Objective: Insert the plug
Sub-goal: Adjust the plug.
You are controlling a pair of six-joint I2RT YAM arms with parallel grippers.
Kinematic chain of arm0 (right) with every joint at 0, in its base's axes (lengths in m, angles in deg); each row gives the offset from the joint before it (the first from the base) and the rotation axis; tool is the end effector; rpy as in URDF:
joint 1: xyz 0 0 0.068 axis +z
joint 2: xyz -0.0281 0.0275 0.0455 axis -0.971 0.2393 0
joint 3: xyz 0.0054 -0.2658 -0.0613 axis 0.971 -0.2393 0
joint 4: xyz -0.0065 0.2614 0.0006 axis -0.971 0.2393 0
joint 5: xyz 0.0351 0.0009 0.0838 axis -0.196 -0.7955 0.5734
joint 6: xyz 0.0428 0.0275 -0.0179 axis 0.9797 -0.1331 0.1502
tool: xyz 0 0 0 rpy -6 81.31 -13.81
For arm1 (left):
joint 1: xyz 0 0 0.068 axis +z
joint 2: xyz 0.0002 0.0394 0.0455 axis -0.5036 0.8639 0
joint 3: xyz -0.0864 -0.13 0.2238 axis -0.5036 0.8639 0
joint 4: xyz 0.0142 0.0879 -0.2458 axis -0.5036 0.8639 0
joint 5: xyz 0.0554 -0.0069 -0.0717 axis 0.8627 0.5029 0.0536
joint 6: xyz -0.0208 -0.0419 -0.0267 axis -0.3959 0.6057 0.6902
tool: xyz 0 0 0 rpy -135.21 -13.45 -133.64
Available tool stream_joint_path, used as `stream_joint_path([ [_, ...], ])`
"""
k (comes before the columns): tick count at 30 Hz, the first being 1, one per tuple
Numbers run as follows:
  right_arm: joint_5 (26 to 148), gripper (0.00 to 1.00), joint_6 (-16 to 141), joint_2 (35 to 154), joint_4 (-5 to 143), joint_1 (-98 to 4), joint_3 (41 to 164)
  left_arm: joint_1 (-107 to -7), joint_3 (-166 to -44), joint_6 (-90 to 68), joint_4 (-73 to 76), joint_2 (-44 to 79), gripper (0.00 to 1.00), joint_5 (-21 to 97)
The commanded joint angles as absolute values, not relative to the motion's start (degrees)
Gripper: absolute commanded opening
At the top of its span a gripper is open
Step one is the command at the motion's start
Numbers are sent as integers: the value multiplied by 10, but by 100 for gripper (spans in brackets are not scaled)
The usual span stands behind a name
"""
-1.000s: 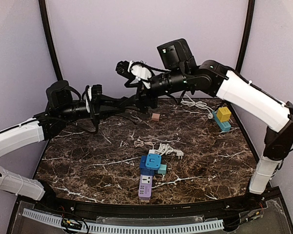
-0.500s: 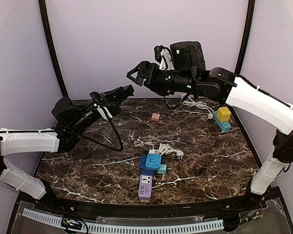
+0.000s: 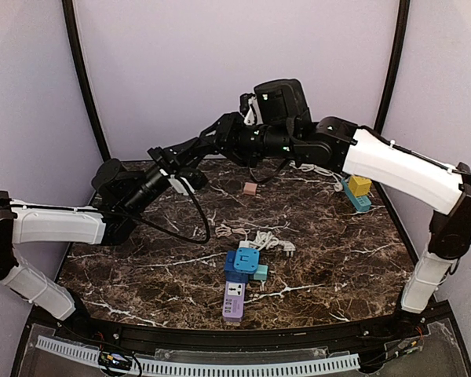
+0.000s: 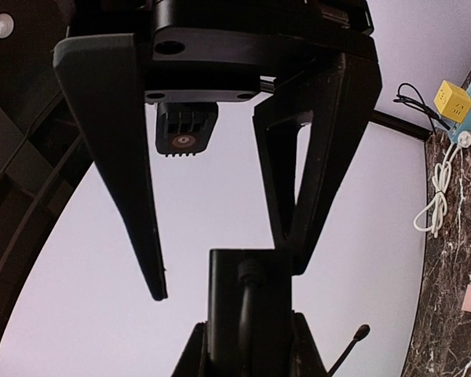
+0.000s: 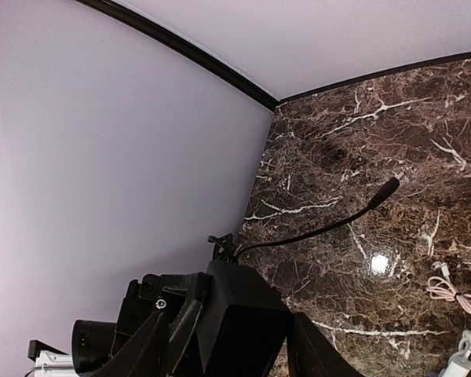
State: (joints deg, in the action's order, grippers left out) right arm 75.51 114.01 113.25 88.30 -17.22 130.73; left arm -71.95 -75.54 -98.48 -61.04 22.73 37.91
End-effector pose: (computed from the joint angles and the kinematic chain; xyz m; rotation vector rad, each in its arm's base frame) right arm 0.2140 0.3506 0.4201 0.0469 2.0789 1.3067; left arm 0.2239 -0.2065 0.3200 1.0155 0.4651 0.4473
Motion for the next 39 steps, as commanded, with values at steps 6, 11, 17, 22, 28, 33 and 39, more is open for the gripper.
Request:
stream_joint_path([
  [6,792,40,1164,1158,852,-174,1319,-727,-771,-997,-637,227,1,385],
  [11,806,4,1165,1162,852,-177,1319,-729,-768,-1000,-641,231,0,375],
  [17,771,0,1159,1140,856,-180,1293,-729,-745,-977,-647,223,1,364],
  [22,729,0,1131,1132,908,-179,1305,-733,-708,-905,-605,197,40,327],
  [28,660,0,1089,1113,1010,-174,1330,-737,-717,-710,-360,131,96,300],
  [33,617,0,1030,1055,1110,-174,1322,-737,-729,-558,-157,86,99,144],
  [39,605,0,954,956,1243,-193,1281,-736,-749,-472,-43,137,95,30],
])
